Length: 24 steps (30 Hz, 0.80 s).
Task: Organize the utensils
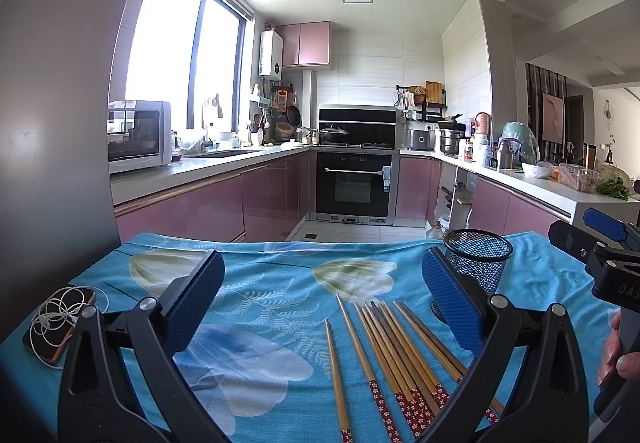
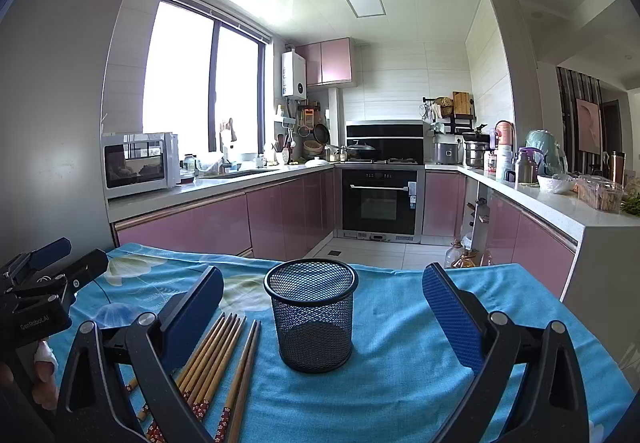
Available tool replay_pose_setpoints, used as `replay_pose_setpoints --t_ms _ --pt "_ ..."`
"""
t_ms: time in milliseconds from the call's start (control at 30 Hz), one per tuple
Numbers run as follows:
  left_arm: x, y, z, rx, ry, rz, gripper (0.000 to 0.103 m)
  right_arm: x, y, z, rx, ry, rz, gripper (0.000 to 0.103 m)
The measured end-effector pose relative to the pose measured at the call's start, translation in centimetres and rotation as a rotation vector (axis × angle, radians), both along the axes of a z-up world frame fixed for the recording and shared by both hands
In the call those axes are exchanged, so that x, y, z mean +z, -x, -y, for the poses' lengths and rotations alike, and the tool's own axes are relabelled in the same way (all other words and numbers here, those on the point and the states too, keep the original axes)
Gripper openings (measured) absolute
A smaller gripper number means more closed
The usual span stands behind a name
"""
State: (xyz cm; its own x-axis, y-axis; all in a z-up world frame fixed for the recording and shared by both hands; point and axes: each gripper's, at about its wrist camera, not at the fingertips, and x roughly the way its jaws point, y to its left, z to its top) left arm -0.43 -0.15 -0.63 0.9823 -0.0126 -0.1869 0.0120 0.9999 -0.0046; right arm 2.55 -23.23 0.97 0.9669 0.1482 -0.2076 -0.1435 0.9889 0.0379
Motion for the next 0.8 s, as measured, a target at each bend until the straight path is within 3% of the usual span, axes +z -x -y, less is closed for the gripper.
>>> replay_pose_setpoints --t_ms 800 --pt "-0.13 0.16 0.33 -0.004 0.0 -0.002 0.097 0.0 -0.08 -0.01 0.002 0.003 0.004 0.096"
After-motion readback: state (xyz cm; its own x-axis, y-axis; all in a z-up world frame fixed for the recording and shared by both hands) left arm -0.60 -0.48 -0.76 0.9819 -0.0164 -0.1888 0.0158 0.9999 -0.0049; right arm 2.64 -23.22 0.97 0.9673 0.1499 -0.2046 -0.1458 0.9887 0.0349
